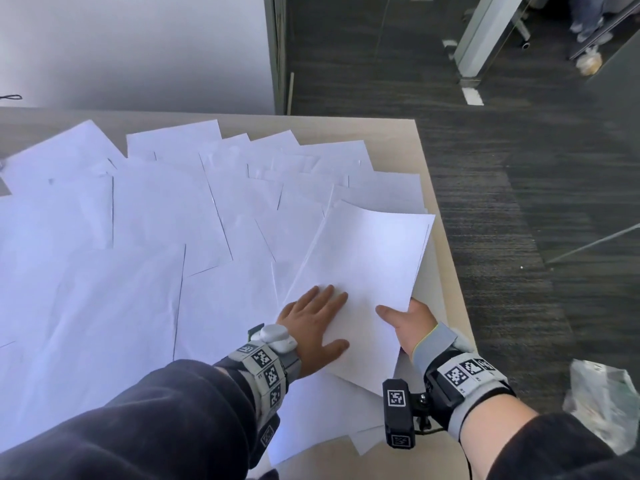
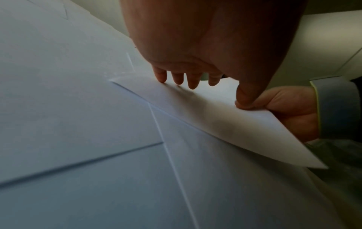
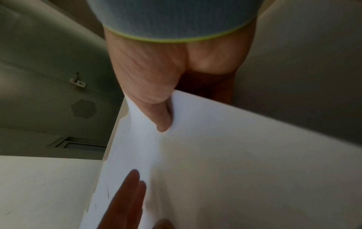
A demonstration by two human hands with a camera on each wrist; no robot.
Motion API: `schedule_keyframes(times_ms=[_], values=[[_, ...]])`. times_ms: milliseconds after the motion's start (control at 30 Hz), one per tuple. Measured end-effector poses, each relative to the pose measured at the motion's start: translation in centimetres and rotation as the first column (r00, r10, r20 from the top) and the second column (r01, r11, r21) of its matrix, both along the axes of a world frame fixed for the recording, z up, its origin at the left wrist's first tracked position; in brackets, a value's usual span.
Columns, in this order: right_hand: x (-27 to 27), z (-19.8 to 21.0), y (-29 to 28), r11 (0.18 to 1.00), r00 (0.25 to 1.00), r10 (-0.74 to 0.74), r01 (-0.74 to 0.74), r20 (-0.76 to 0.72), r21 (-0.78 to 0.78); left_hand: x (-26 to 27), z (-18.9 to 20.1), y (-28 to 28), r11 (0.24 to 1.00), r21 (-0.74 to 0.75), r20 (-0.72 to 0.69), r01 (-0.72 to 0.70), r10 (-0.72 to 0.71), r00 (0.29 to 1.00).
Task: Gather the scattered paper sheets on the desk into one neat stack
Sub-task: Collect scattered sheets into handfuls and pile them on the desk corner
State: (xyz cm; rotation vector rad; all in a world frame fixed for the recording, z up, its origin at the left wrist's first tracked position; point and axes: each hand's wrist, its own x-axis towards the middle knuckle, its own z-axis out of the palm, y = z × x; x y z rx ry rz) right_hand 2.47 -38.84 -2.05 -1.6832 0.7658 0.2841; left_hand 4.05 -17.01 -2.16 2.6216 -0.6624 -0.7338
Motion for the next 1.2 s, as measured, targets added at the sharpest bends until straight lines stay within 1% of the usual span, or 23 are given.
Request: schedule_keyframes(times_ms=[67,167,233,267,300,367,433,500,567,633,700,767,800,833,900,933,967,1000,1033,1133,1167,1200], values=[[-0.3,-0.2,-1.0,0.998,0.999,-0.031,0.031,-0.008,-0.061,-0.1,0.1,0.3,0.999,0.033,-0.012,-0.043,0.043,0.999],[-1.2,-0.7,-3.7,0.985,0.992,-0.123,0.119,-0.026,-0.126,-0.5,0.3,1.2,0.979,0.143,-0.015,-0.149,0.152,0.988],[-2.0,-0.9,-5.5,0.973,0.986,-0.163,0.153,-0.044,-0.174,-0.7,0.5,1.8,0.939,0.166,0.000,-0.300,0.304,0.953],[-2.3,-1.0,-6.2,0.968,0.983,-0.175,0.162,-0.055,-0.191,-0.6,0.7,2.0,0.908,0.146,0.004,-0.393,0.397,0.918],[-2.7,-0.9,-6.8,0.966,0.982,-0.182,0.167,-0.058,-0.199,-0.5,1.0,2.1,0.869,0.109,0.001,-0.483,0.486,0.874],[-3.2,-0.8,-7.3,0.968,0.983,-0.174,0.160,-0.060,-0.195,0.1,1.4,2.2,0.758,-0.002,-0.050,-0.652,0.651,0.758],[-3.6,-0.7,-7.3,0.972,0.984,-0.165,0.150,-0.070,-0.183,0.9,1.6,2.0,0.644,-0.121,-0.144,-0.756,0.742,0.655],[-3.8,-0.7,-7.1,0.975,0.986,-0.152,0.138,-0.074,-0.173,1.8,1.8,1.7,0.532,-0.201,-0.286,-0.823,0.772,0.568],[-3.9,-0.7,-6.8,0.976,0.988,-0.142,0.129,-0.065,-0.176,2.7,1.9,1.5,0.410,-0.243,-0.418,-0.879,0.773,0.477],[-3.9,-0.6,-6.6,0.975,0.990,-0.131,0.120,-0.052,-0.186,3.6,1.9,1.4,0.307,-0.240,-0.526,-0.921,0.756,0.389],[-3.9,-0.4,-6.5,0.976,0.992,-0.119,0.108,-0.047,-0.188,4.2,1.8,1.5,0.239,-0.206,-0.608,-0.949,0.729,0.316],[-4.0,-0.4,-6.6,0.977,0.993,-0.110,0.098,-0.050,-0.187,4.1,1.6,1.5,0.223,-0.168,-0.628,-0.960,0.726,0.279],[-4.0,-0.4,-6.7,0.978,0.993,-0.108,0.096,-0.054,-0.185,4.0,1.5,1.5,0.241,-0.148,-0.620,-0.959,0.733,0.280],[-4.0,-0.4,-6.7,0.979,0.993,-0.107,0.095,-0.056,-0.181,3.8,1.6,1.6,0.283,-0.133,-0.600,-0.950,0.739,0.305],[-4.0,-0.5,-6.8,0.981,0.993,-0.105,0.093,-0.062,-0.170,3.1,1.5,1.7,0.405,-0.103,-0.567,-0.909,0.727,0.388],[-4.0,-0.5,-6.8,0.982,0.993,-0.102,0.090,-0.066,-0.165,2.7,1.3,1.8,0.447,-0.091,-0.564,-0.890,0.713,0.416],[-4.0,-0.5,-6.8,0.985,0.993,-0.096,0.085,-0.067,-0.152,2.3,1.1,1.8,0.469,-0.079,-0.578,-0.880,0.698,0.424],[-4.0,-0.5,-6.7,0.988,0.994,-0.083,0.073,-0.067,-0.137,2.1,0.9,1.8,0.467,-0.079,-0.603,-0.881,0.681,0.415],[-4.1,-0.4,-6.6,0.991,0.996,-0.060,0.051,-0.070,-0.121,1.9,0.9,1.9,0.443,-0.089,-0.634,-0.892,0.665,0.394],[-4.2,0.0,-5.8,0.997,0.996,0.035,-0.040,-0.077,-0.059,1.8,0.9,2.0,0.300,-0.116,-0.724,-0.947,0.628,0.287],[-4.3,0.2,-5.4,0.997,0.995,0.065,-0.068,-0.076,-0.037,1.9,0.9,2.0,0.267,-0.128,-0.744,-0.955,0.611,0.271],[-4.2,0.4,-5.0,0.995,0.993,0.097,-0.099,-0.071,-0.022,1.9,0.9,1.9,0.259,-0.141,-0.758,-0.956,0.593,0.272]])
